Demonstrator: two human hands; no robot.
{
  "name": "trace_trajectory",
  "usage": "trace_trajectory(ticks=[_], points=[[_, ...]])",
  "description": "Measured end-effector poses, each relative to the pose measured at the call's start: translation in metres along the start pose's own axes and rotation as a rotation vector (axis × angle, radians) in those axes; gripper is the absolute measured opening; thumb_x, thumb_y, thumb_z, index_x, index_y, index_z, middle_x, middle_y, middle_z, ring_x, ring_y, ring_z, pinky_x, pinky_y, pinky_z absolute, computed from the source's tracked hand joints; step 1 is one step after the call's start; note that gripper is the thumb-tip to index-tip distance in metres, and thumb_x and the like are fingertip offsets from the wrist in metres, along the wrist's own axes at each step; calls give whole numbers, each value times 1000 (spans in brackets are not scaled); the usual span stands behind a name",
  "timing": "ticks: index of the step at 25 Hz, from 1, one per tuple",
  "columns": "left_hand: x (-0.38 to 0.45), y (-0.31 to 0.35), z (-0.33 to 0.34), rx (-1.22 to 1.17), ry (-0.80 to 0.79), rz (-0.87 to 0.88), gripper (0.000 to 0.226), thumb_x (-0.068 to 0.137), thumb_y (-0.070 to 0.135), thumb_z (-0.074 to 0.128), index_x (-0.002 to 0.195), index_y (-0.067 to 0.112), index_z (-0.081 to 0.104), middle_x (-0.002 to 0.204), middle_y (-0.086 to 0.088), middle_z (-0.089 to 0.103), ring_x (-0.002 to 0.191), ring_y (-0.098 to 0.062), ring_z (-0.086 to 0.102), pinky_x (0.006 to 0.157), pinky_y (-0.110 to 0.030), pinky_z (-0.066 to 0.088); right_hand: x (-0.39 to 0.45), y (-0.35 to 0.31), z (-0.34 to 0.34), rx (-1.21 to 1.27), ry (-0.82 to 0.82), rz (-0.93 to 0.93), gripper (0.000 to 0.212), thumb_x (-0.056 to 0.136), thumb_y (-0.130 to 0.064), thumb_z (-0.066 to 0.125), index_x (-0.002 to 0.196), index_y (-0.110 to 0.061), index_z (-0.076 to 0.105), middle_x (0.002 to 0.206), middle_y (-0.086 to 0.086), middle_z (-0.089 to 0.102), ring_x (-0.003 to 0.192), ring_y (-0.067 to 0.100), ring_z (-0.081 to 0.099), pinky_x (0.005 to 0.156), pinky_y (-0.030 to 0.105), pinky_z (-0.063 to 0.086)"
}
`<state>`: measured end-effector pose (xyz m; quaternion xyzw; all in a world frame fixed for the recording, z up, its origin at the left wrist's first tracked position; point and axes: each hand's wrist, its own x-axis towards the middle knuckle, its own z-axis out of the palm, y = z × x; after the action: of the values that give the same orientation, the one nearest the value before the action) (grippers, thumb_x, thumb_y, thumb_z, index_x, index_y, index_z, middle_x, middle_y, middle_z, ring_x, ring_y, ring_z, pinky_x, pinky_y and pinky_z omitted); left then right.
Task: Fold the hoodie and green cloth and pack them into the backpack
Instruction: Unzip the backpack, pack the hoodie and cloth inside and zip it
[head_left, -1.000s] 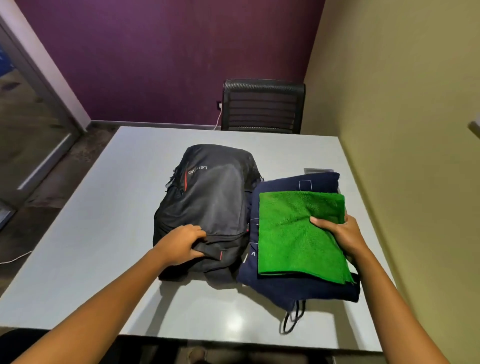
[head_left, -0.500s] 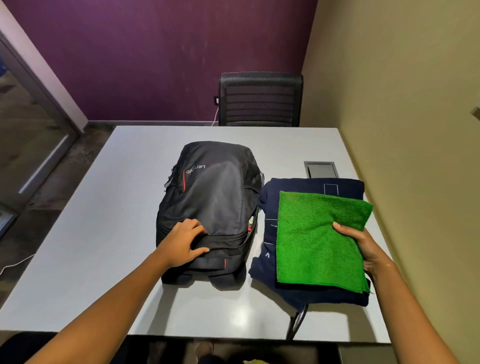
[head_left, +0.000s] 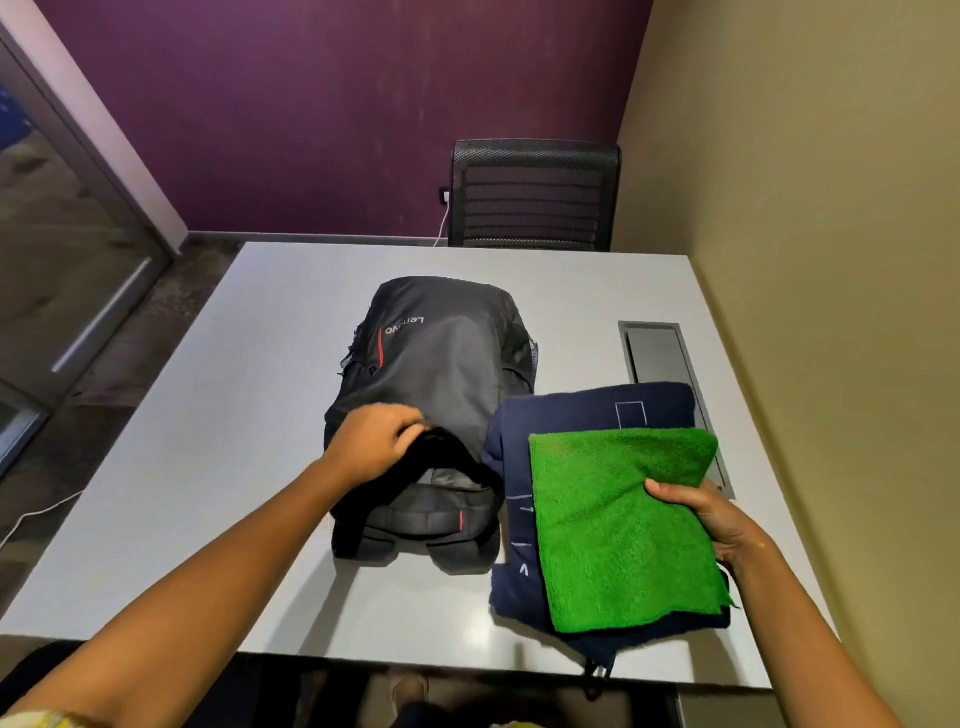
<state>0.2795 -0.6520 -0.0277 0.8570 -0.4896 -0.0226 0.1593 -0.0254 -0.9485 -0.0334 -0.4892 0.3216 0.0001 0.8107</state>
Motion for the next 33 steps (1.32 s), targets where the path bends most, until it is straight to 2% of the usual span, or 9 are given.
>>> trace_trajectory(ticks=[3, 9, 16, 20, 23, 26, 28, 31, 33], points=[[42, 13, -56, -188, 158, -61, 29, 92, 34, 48, 93, 21, 74, 86, 5, 74, 79, -16, 66, 72, -30, 50, 0, 8, 6, -87, -21, 19, 110, 25, -28, 102, 122, 0, 60, 109, 21, 72, 90, 37, 73, 68, 43, 60], [85, 25, -94, -276, 256, -113, 24, 99, 27, 57, 108, 16, 77, 97, -2, 75, 85, -17, 66, 82, -31, 55, 2, 8, 14, -67, -9, 25, 117, 27, -31, 102, 130, 2, 55, 114, 25, 69, 95, 41, 70, 77, 50, 58], [86, 32, -89, -316, 219, -22, 25, 98, 29, 58, 94, 14, 77, 84, -1, 74, 72, -15, 64, 72, -32, 56, -4, -24, 70, 96, -159, 88, 87, 23, -25, 102, 103, -4, 75, 97, 20, 75, 78, 35, 74, 60, 41, 61], [89, 31, -94, -300, 197, 58, 27, 96, 28, 56, 85, 12, 74, 76, -1, 72, 69, -18, 63, 70, -39, 52, 33, -15, 116, 29, -202, 290, 50, 57, -26, 92, 100, -5, 79, 102, 16, 75, 84, 28, 75, 72, 38, 61], [86, 30, -98, -315, 154, 130, 27, 96, 30, 56, 87, 13, 75, 77, 0, 72, 69, -16, 63, 69, -38, 52, 57, -8, 141, -142, -97, 403, 79, 63, -39, 88, 128, -2, 63, 116, 12, 71, 101, 28, 70, 82, 35, 60], [79, 31, -94, -354, 89, 160, 35, 93, 41, 52, 85, 15, 74, 75, 1, 72, 68, -17, 64, 66, -38, 51, 80, -2, 154, -311, 72, 344, 68, 92, -46, 62, 144, -6, 45, 140, 2, 50, 137, 24, 43, 97, 22, 44], [75, 39, -92, -407, 80, 163, 31, 94, 38, 55, 85, 15, 74, 74, 2, 72, 66, -17, 65, 65, -38, 51, 101, 3, 162, -294, 105, 295, 66, 94, -42, 60, 144, -2, 46, 134, 1, 55, 129, 23, 51, 106, 29, 39], [71, 53, -94, -453, 70, 212, 20, 94, 25, 62, 82, 15, 74, 70, 3, 70, 62, -15, 63, 62, -35, 49, 142, 2, 170, -242, 194, 252, 53, 93, -25, 65, 137, 2, 53, 107, 9, 74, 92, 20, 69, 86, 29, 53], [71, 56, -101, -485, 80, 220, 19, 94, 23, 63, 81, 14, 74, 69, 2, 69, 61, -16, 62, 61, -34, 49, 162, -2, 174, -437, 260, 200, 46, 100, -24, 55, 140, -2, 50, 133, 14, 60, 117, 27, 59, 99, 32, 45]])
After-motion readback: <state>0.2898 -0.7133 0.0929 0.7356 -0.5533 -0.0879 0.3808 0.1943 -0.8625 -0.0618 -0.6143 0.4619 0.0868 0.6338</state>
